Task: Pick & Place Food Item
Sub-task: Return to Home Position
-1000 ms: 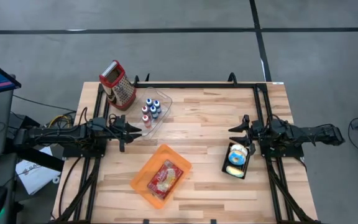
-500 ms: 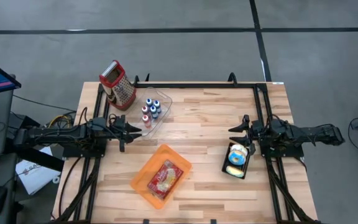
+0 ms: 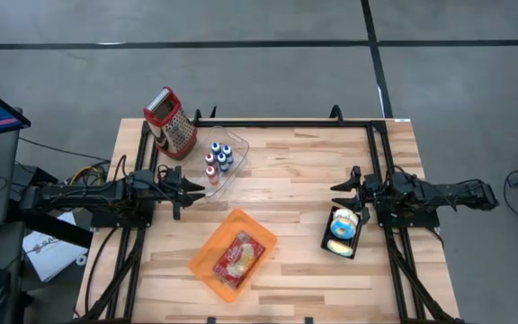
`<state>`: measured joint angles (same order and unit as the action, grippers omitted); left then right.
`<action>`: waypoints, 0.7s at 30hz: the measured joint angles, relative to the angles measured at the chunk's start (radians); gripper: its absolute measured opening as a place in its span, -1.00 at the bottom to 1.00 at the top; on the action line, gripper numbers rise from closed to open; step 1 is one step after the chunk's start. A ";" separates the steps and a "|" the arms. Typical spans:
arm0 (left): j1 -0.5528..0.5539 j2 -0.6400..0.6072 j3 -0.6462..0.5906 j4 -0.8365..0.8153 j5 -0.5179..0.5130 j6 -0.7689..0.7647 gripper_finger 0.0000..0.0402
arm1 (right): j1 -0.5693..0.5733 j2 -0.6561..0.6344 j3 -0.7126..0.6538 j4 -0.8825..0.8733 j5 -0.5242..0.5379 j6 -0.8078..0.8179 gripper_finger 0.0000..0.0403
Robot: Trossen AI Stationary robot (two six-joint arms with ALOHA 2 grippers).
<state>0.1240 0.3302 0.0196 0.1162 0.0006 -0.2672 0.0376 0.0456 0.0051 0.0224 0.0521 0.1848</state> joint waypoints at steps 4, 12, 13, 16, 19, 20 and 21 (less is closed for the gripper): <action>0.000 0.000 0.000 0.000 0.000 0.000 -0.40 | 0.000 0.000 0.000 0.000 0.000 0.000 -0.12; 0.008 -0.010 0.001 0.011 0.000 0.000 -0.40 | 0.000 0.000 0.000 0.000 0.000 0.000 -0.12; 0.007 -0.009 0.001 0.011 0.000 0.000 -0.40 | 0.000 0.000 0.000 0.000 0.000 0.000 -0.12; 0.007 -0.008 0.001 0.009 0.000 0.000 -0.40 | 0.000 0.000 0.000 0.000 0.000 0.000 -0.12; 0.007 -0.008 0.001 0.007 0.000 0.000 -0.40 | 0.000 0.000 0.000 0.000 0.000 0.000 -0.12; 0.007 -0.008 0.001 0.007 0.000 0.000 -0.40 | 0.000 0.000 0.000 0.000 0.000 0.000 -0.12; 0.007 -0.008 0.001 0.007 0.000 0.000 -0.40 | 0.000 0.000 0.000 0.000 0.000 0.000 -0.12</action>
<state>0.1314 0.3225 0.0204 0.1234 0.0008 -0.2672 0.0376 0.0460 0.0051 0.0227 0.0521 0.1847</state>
